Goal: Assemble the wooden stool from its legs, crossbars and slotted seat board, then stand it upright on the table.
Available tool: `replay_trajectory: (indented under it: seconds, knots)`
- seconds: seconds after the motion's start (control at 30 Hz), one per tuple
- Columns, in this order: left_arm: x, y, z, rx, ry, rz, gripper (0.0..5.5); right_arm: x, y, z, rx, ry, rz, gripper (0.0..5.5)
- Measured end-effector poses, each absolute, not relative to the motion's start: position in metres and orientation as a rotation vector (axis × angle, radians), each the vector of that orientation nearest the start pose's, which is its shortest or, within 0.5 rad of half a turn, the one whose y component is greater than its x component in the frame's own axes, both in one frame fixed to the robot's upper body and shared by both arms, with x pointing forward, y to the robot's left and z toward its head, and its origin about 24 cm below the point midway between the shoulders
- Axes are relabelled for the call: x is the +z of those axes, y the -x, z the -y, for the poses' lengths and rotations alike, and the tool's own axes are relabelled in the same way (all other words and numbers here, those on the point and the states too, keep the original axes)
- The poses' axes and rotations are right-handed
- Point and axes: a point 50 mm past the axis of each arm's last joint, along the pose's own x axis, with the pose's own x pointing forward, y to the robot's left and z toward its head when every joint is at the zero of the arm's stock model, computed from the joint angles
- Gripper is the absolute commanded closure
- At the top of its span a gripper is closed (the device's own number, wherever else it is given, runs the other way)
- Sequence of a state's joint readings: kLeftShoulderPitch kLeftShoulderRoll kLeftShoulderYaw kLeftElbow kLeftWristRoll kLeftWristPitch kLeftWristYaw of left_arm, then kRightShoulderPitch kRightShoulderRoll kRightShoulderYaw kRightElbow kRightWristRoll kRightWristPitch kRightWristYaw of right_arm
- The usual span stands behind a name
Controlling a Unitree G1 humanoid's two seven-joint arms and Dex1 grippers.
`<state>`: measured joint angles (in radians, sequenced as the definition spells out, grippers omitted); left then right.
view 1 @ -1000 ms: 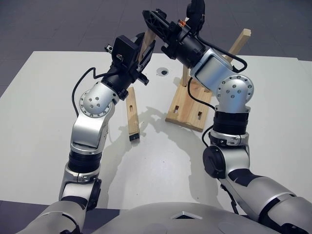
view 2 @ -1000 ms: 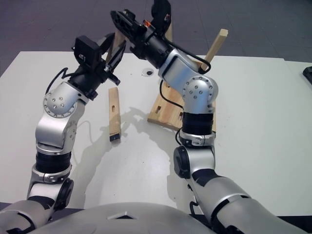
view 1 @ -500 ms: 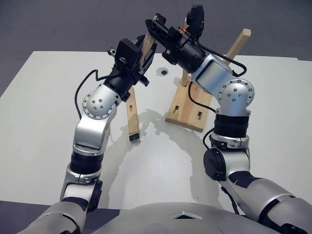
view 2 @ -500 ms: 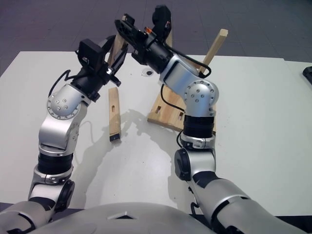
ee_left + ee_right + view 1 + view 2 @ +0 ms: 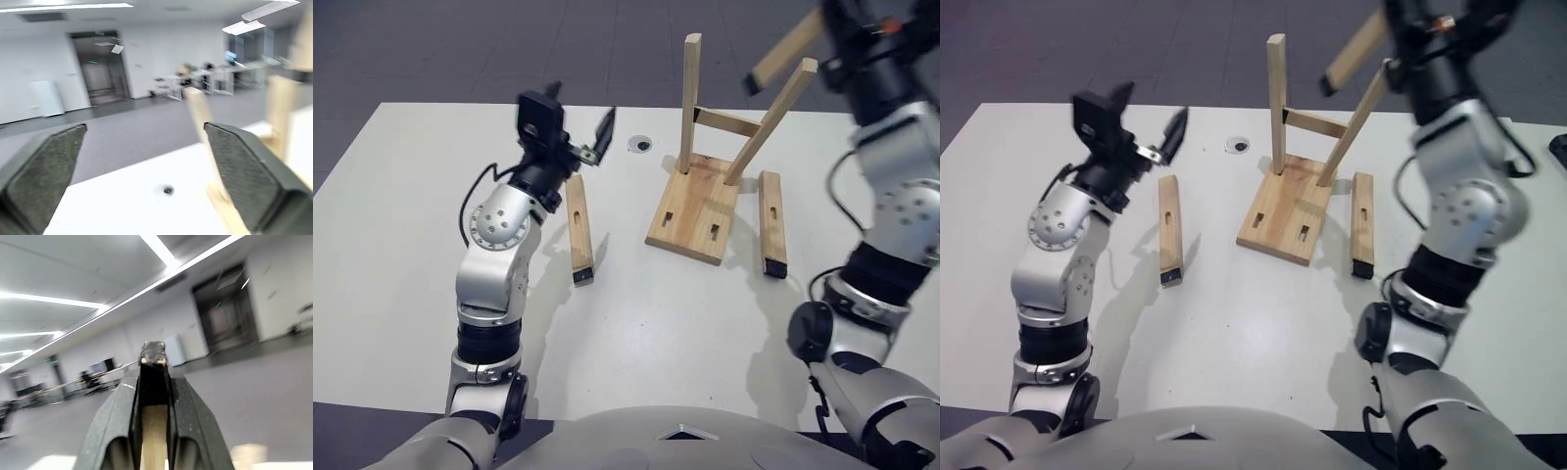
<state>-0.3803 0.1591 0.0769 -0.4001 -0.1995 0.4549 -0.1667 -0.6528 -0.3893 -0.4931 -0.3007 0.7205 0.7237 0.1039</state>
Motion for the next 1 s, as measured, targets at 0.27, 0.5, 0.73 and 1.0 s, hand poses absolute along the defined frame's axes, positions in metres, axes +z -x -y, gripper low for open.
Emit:
replay_trajectory:
  seconds: [0.27,0.5,0.73,1.0]
  knots:
    - [0.187,-0.307,-0.178,0.013,0.155,0.289,0.10,0.194,-0.265,0.281,-0.184,-0.084,0.224,5.09]
    - [0.173,-0.322,-0.172,0.040,0.239,0.250,0.10,0.140,-0.274,0.269,-0.230,-0.371,0.141,5.09]
    - [0.174,-0.330,-0.162,0.028,0.271,0.269,0.10,0.114,-0.275,0.270,-0.273,-0.601,0.106,5.09]
    - [0.170,-0.333,-0.160,0.019,0.272,0.259,0.10,0.090,-0.281,0.267,-0.298,-0.617,0.062,5.09]
